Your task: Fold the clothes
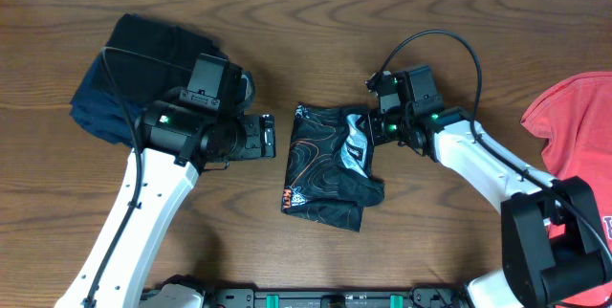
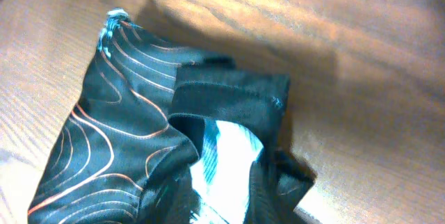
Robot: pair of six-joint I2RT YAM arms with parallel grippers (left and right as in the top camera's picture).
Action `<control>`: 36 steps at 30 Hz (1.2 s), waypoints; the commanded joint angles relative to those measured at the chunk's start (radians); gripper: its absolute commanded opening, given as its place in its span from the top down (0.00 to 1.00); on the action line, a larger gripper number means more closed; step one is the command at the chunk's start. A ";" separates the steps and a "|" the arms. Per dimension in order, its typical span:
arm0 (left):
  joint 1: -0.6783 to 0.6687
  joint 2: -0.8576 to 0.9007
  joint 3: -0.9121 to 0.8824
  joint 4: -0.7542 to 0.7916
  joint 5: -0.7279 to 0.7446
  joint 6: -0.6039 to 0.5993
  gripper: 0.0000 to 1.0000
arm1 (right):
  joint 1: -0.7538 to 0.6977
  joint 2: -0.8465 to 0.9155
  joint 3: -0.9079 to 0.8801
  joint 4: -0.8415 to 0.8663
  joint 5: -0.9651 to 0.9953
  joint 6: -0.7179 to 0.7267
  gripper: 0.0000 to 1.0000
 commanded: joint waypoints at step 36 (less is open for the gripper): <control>0.004 0.007 0.009 0.000 -0.012 0.009 0.11 | -0.037 0.117 -0.006 0.070 0.037 0.005 0.99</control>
